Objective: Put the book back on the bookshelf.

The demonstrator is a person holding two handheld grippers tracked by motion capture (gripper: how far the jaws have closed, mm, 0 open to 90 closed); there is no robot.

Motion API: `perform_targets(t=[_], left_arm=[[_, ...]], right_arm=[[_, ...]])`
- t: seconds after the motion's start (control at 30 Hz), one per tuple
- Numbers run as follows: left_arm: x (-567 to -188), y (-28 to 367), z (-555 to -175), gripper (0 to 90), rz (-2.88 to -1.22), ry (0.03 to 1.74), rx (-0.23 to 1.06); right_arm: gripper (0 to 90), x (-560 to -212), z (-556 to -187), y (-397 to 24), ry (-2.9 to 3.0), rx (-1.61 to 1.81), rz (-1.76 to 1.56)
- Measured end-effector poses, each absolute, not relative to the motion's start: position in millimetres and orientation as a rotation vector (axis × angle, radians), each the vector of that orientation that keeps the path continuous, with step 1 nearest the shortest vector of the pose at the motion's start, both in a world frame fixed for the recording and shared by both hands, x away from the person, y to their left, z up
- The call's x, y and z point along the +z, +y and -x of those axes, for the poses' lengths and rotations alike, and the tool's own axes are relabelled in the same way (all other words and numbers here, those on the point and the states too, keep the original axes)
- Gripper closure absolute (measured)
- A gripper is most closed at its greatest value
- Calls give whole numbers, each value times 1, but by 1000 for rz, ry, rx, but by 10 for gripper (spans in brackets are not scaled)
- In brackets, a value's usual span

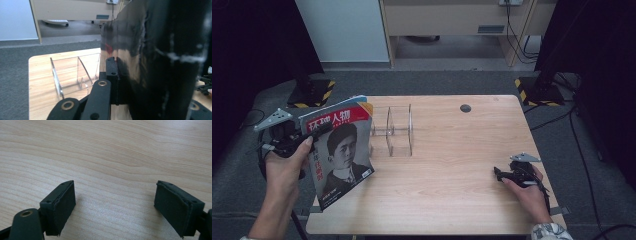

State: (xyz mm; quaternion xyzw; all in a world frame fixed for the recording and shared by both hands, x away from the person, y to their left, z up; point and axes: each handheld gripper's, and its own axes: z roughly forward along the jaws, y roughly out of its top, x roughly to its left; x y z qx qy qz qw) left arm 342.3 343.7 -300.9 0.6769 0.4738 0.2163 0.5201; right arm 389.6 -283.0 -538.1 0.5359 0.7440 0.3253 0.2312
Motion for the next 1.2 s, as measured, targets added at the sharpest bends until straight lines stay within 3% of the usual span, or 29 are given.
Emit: perform_targets(t=[0.57, 1.2], left_arm=[[-292, 363, -345, 863, -1603, 1186, 574], [-293, 374, -375, 863, -1554, 1231, 609]], right_arm=[[174, -538, -390, -283, 2045, 894, -1473], [173, -538, -389, -283, 2047, 893, -1474]])
